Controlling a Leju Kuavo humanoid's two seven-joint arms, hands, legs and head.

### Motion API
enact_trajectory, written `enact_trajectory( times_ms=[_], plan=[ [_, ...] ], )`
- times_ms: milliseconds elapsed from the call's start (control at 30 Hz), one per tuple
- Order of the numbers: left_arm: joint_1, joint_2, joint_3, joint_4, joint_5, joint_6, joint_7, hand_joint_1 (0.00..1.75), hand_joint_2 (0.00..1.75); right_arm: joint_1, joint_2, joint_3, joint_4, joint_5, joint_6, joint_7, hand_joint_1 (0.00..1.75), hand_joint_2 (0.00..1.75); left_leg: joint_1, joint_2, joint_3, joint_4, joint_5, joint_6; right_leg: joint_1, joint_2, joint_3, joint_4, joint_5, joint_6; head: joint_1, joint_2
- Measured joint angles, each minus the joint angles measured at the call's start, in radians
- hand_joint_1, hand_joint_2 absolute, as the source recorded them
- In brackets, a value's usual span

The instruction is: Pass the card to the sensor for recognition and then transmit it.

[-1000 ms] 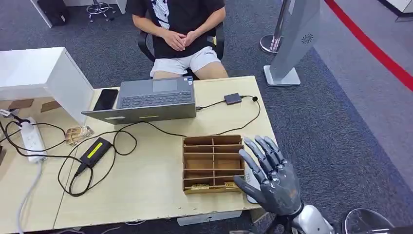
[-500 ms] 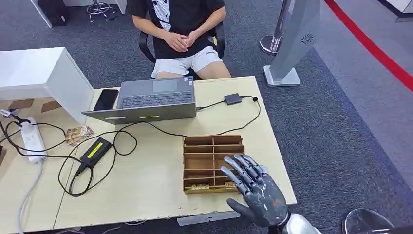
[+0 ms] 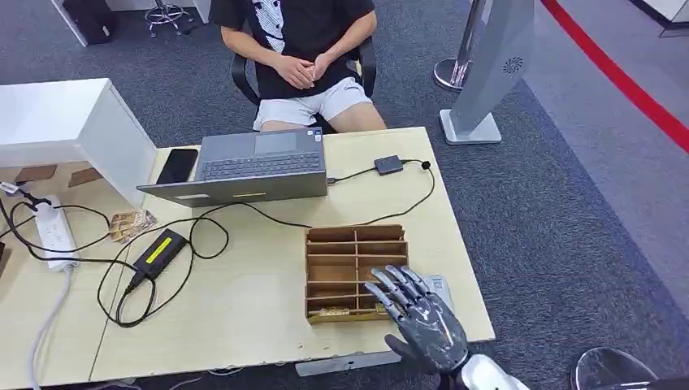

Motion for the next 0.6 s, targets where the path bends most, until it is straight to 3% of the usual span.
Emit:
enact_trajectory(
  times_ms=[600],
  plan=[
    [0.000, 0.000, 0.003, 0.000, -0.017, 0.000, 0.000, 0.00, 1.75, 0.000, 0.033, -0.005, 0.086, 0.003, 0.035, 0.016, 0.00, 1.75, 0.000, 0.000, 0.000, 0.000, 0.000, 0.000, 0.000, 0.000, 0.000, 0.000, 0.000, 0.000, 0.000, 0.000]
  ],
)
